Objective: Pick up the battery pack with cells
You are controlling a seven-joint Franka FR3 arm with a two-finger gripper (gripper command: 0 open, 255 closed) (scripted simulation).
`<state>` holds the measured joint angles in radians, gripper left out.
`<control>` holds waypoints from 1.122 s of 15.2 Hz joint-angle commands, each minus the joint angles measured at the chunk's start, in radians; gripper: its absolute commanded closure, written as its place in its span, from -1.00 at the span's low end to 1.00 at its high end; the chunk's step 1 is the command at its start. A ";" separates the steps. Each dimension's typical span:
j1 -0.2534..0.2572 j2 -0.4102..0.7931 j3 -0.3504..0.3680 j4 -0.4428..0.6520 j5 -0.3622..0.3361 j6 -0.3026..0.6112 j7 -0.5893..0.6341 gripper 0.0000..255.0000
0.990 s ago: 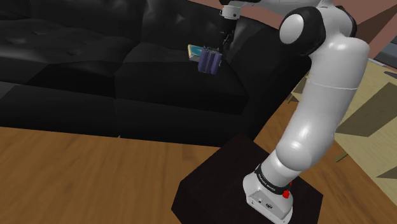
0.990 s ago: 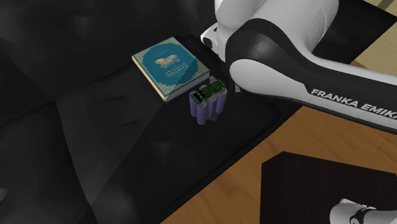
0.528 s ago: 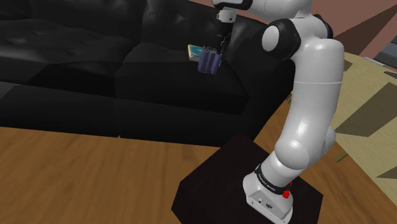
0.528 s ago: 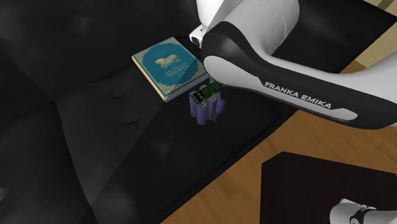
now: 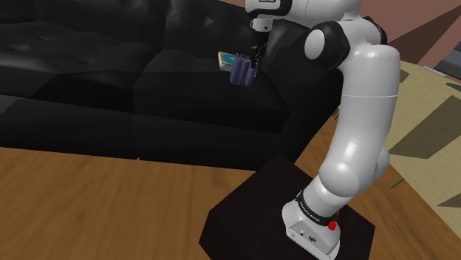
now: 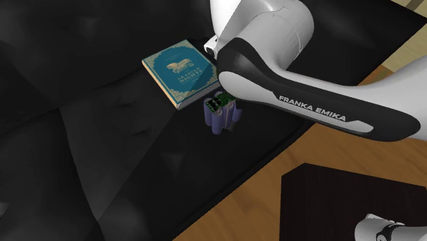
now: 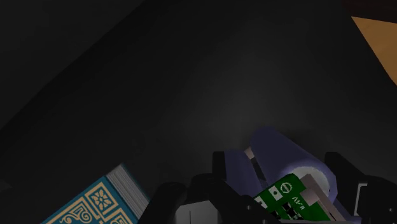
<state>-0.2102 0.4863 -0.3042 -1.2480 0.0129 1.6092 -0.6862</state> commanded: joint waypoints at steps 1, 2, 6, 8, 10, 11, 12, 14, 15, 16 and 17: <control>0.000 0.000 0.000 -0.003 0.000 0.001 0.000 1.00; 0.000 0.000 0.000 -0.003 0.000 0.001 0.000 1.00; 0.000 0.001 0.000 -0.001 0.000 0.001 0.000 1.00; -0.002 0.004 0.000 0.018 0.001 -0.015 -0.002 1.00; -0.005 0.009 0.000 0.052 0.002 -0.044 -0.004 1.00; -0.006 0.011 -0.001 0.070 0.003 -0.059 -0.005 1.00; -0.008 0.015 -0.001 0.088 0.003 -0.075 -0.007 1.00; -0.012 0.022 -0.001 0.128 0.005 -0.106 -0.009 1.00; -0.015 0.027 -0.001 0.149 0.006 -0.123 -0.011 1.00; -0.017 0.032 -0.001 0.171 0.008 -0.139 -0.012 1.00; -0.020 0.038 -0.001 0.194 0.009 -0.157 -0.014 1.00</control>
<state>-0.2278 0.5201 -0.3050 -1.0780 0.0207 1.4711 -0.6986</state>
